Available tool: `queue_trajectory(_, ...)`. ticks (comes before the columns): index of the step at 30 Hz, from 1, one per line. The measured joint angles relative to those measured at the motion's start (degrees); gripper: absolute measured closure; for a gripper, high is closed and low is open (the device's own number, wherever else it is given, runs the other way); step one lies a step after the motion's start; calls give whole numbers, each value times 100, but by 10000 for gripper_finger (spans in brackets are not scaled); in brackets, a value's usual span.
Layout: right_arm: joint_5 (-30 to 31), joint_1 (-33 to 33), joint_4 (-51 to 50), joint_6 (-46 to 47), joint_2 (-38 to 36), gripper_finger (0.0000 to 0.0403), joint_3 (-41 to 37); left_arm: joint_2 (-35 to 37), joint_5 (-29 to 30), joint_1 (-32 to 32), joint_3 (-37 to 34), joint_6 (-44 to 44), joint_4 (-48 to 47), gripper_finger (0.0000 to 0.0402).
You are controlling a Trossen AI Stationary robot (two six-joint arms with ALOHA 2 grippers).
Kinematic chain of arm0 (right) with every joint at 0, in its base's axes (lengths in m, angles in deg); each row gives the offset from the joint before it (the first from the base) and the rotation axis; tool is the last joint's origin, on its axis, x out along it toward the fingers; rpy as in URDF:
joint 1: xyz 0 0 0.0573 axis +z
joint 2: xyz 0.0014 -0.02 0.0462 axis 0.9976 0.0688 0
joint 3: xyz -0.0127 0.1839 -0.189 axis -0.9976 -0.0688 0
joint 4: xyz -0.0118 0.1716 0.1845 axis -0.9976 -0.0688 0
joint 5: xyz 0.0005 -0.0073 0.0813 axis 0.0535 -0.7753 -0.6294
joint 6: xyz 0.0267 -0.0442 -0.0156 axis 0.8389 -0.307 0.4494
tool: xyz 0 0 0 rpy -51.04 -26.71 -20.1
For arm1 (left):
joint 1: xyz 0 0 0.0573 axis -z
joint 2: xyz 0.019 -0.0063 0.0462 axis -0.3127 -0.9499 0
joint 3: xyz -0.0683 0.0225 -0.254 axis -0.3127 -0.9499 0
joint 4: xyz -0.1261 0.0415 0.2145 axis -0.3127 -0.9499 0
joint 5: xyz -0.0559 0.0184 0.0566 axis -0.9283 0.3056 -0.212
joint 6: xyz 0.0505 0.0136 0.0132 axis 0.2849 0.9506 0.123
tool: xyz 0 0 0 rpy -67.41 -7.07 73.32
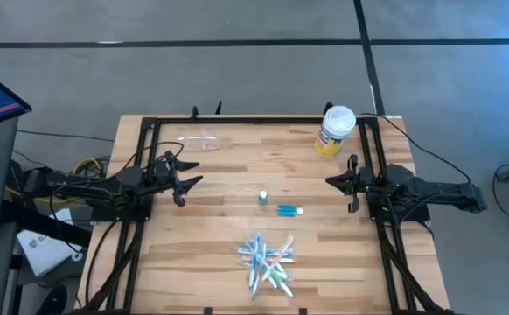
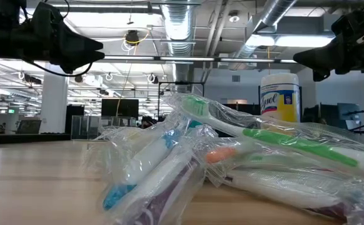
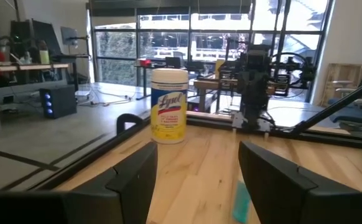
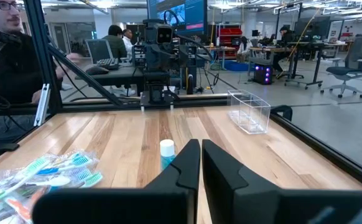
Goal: Pick & Place toothbrushing station
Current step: Put the green toothbrush into the transparent organizer
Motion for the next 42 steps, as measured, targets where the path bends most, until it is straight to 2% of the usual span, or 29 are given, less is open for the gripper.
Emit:
queue_trajectory(9, -4, 7, 2, 367, 0, 393, 0, -129, -738, 0, 0, -47, 146, 183)
queue_trajectory(14, -20, 7, 184, 597, 1, 393, 0, -426, -1037, 45, -1, -174, 460, 183)
queue_trajectory(22, -493, 17, 536, 981, 235, 393, 0, -1218, -1061, 63, -1, -176, 1143, 183)
queue_trajectory(31, -638, 654, 1756, 963, 1288, 393, 0, -2053, -1252, 61, 323, -179, 1423, 183)
queue_trajectory(36, -494, 1102, 2571, 958, 2099, 393, 11, -2359, -1252, 59, 406, -179, 1541, 183)
queue_trajectory(42, -170, 1614, 2894, 960, 3304, 393, 423, -2521, -1249, 59, 409, -179, 1727, 183)
